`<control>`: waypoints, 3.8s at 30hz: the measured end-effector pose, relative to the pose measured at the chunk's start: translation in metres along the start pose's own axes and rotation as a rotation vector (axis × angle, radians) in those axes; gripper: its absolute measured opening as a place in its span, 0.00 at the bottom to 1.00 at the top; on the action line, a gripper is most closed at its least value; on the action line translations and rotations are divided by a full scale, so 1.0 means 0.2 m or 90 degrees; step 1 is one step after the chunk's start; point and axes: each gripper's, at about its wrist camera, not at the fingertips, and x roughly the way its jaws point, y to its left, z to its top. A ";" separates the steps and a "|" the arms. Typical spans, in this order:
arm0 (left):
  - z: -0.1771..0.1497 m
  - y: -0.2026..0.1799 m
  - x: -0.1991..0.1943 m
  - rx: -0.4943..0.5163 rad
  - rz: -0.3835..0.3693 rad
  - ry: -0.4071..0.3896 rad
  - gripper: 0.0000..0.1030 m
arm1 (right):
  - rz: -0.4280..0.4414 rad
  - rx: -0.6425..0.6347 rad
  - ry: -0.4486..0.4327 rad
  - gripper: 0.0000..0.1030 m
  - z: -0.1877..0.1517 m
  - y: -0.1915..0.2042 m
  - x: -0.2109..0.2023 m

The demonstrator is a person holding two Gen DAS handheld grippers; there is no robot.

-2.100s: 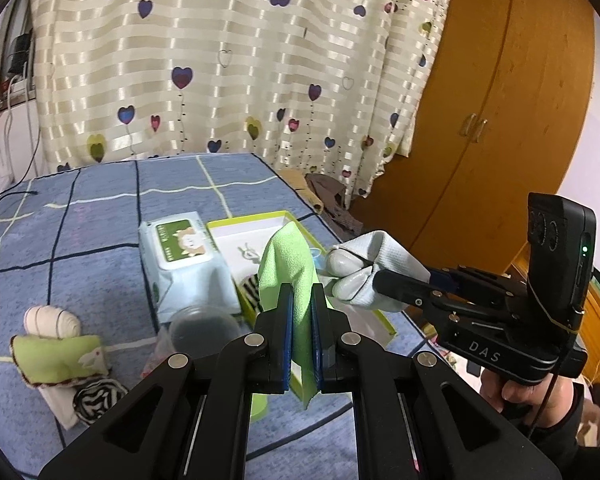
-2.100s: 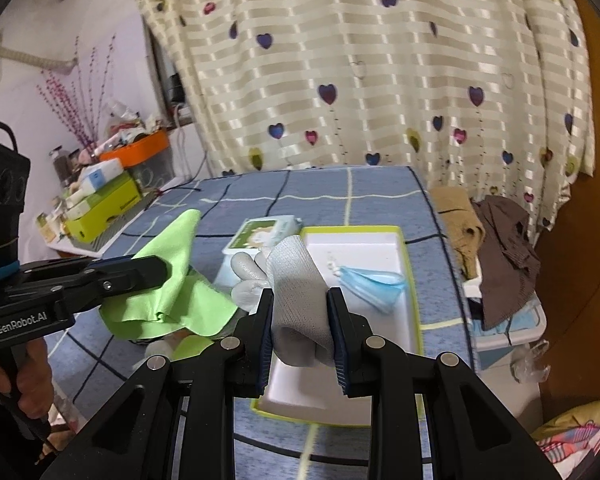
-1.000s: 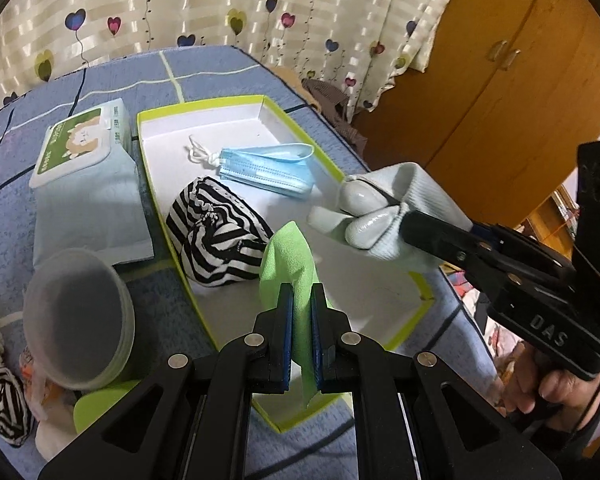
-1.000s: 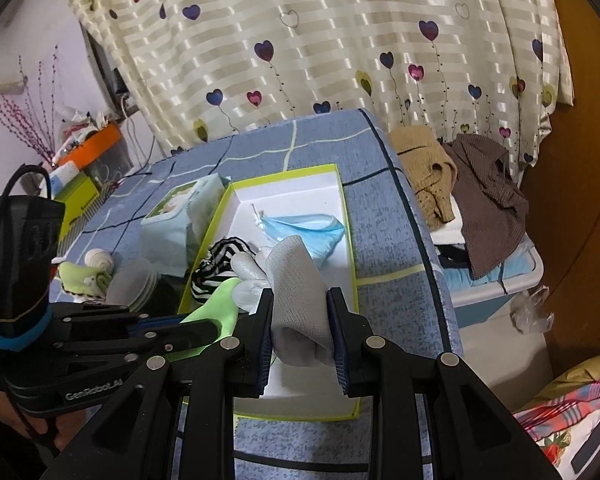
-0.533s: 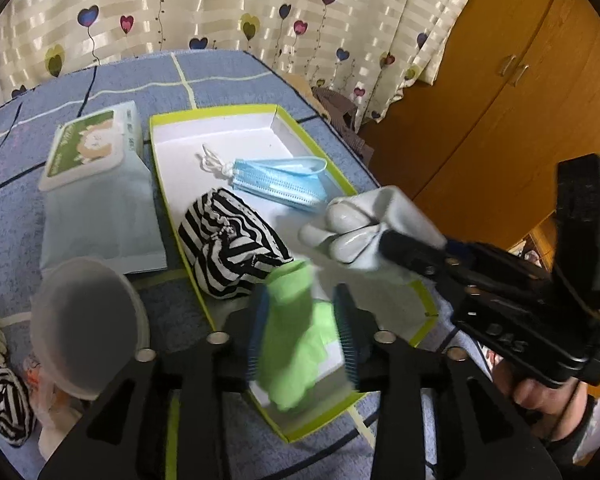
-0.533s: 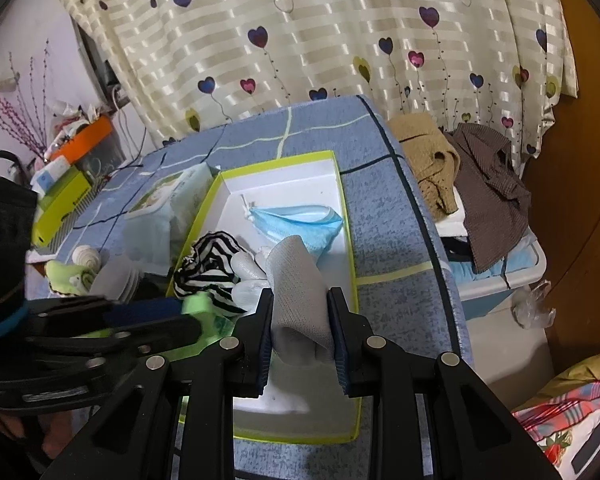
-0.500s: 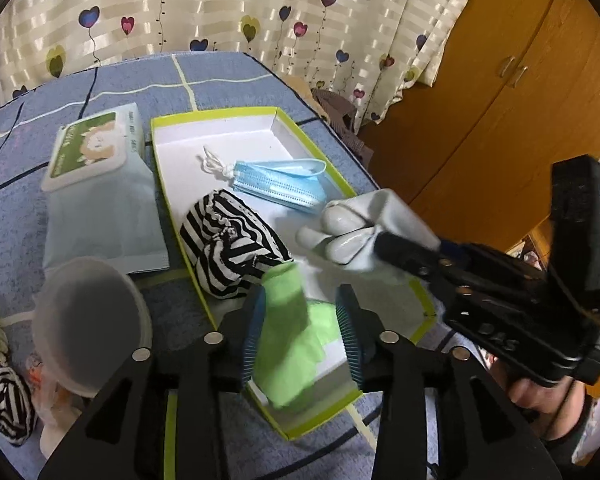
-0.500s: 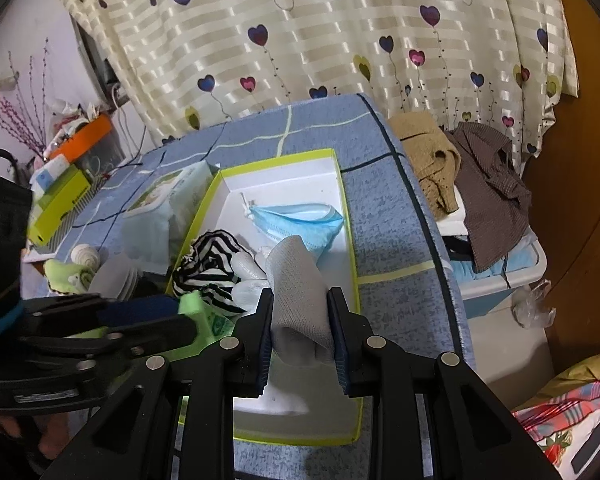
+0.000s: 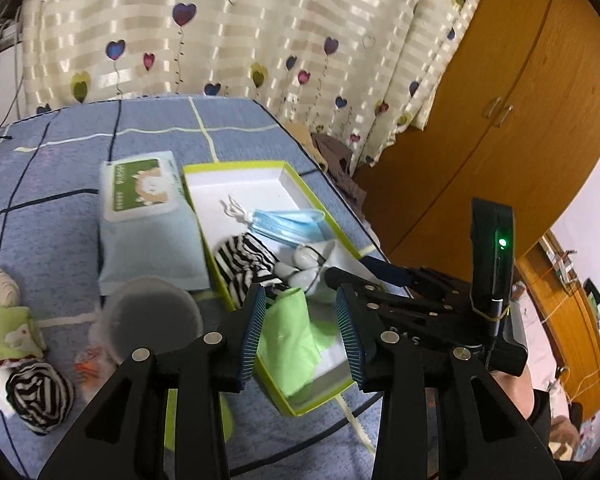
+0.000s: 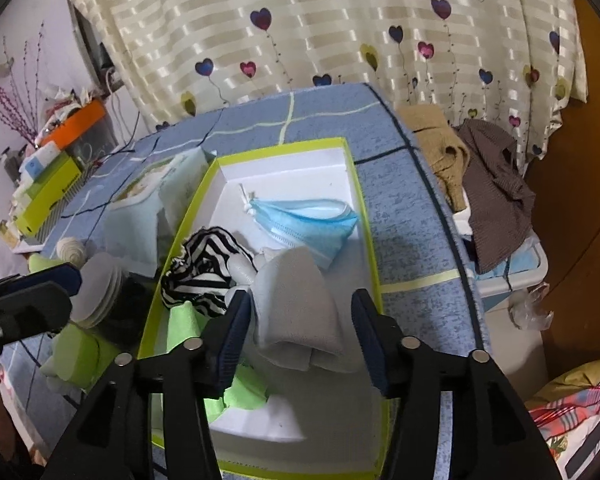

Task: Organize soft objects
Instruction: 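Open both grippers to drop the green cloth and grey sock into the tray, then move both grippers back from the tray toward the remaining items, then grasp the white knit glove with the left gripper while the right gripper reaches toward the snack bag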

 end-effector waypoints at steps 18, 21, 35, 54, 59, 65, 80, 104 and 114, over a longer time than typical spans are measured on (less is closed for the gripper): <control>-0.16 0.17 -0.31 -0.010 0.044 -0.056 0.37 | -0.012 -0.053 -0.051 0.59 -0.05 0.33 -0.36; -0.19 0.20 -0.36 -0.011 0.054 -0.064 0.37 | -0.001 -0.060 -0.055 0.59 -0.06 0.41 -0.40; -0.30 0.36 -0.49 -0.045 0.082 -0.072 0.37 | 0.039 -0.113 -0.045 0.60 -0.13 0.66 -0.44; -0.38 0.57 -0.49 -0.095 0.093 -0.039 0.37 | 0.063 -0.133 -0.035 0.60 -0.14 0.76 -0.40; -0.43 0.57 -0.43 -0.084 0.085 -0.012 0.37 | 0.071 -0.139 -0.024 0.60 -0.14 0.77 -0.37; -0.46 0.57 -0.37 -0.070 0.092 0.011 0.51 | 0.076 -0.145 -0.015 0.60 -0.16 0.79 -0.35; -0.50 0.58 -0.19 -0.050 0.083 0.066 0.53 | 0.077 -0.152 0.001 0.60 -0.16 0.83 -0.30; -0.56 0.67 -0.36 -0.072 0.074 0.027 0.30 | 0.118 -0.229 0.020 0.59 -0.14 1.05 -0.20; -0.56 0.88 -0.57 -0.142 0.105 -0.038 0.31 | 0.098 -0.328 0.070 0.48 -0.14 1.26 -0.02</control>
